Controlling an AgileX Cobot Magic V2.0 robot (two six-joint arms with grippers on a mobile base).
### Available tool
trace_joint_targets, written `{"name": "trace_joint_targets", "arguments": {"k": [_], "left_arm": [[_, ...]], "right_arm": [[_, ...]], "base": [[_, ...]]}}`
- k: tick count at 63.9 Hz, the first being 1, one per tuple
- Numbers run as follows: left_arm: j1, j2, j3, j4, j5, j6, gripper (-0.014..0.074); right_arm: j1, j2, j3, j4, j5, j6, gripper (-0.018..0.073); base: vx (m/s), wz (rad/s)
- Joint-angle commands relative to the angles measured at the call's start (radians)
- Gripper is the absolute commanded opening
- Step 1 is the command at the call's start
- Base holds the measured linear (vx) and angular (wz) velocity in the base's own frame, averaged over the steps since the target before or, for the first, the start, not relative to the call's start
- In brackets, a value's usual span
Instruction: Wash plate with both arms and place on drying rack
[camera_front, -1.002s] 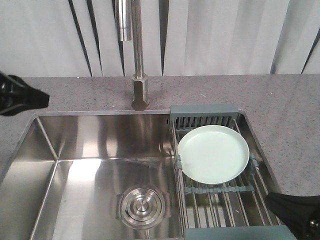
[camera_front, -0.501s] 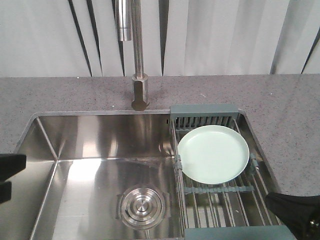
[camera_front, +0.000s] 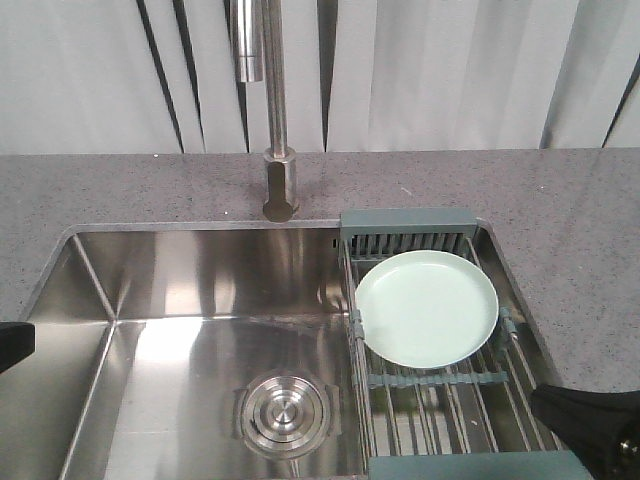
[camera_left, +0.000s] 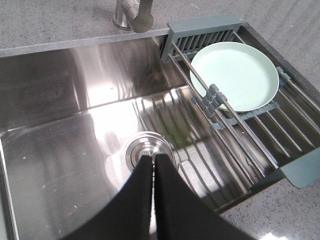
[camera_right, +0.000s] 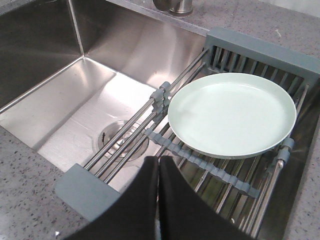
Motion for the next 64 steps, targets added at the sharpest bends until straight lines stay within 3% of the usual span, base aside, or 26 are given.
{"name": "trace_joint_targets", "arguments": {"k": [1, 11, 20, 28, 44, 57, 64], "left_arm": [[-0.001, 0.001, -0.026, -0.034, -0.046, -0.002, -0.0006], [-0.001, -0.038, -0.008, 0.111, -0.067, -0.034, -0.0006], [-0.001, -0.141, 0.104, 0.273, -0.183, -0.218, -0.0006], [-0.001, -0.261, 0.259, 0.369, -0.357, -0.293, -0.0006], [0.0, -0.504, 0.536, 0.389, -0.59, -0.291, -0.0006], [0.001, -0.633, 0.692, 0.413, -0.671, -0.316, -0.0006], [0.001, -0.679, 0.688, 0.484, -0.646, -0.343, -0.0006]], "right_arm": [[-0.003, 0.002, -0.026, 0.025, -0.043, -0.01, -0.0004], [-0.003, 0.002, -0.026, 0.026, -0.043, -0.01, -0.0004], [-0.003, 0.002, -0.026, 0.026, -0.042, -0.01, -0.0004], [-0.003, 0.002, -0.026, 0.026, -0.042, -0.01, -0.0004], [-0.003, 0.002, -0.026, 0.026, -0.042, -0.01, -0.0004], [-0.003, 0.002, -0.026, 0.026, -0.042, -0.01, -0.0004], [-0.003, 0.002, -0.026, 0.026, -0.042, -0.01, -0.0004]], "base": [[0.0, 0.0], [0.0, 0.0], [0.0, 0.0], [0.0, 0.0], [0.0, 0.0], [0.0, 0.0], [0.0, 0.0]]}}
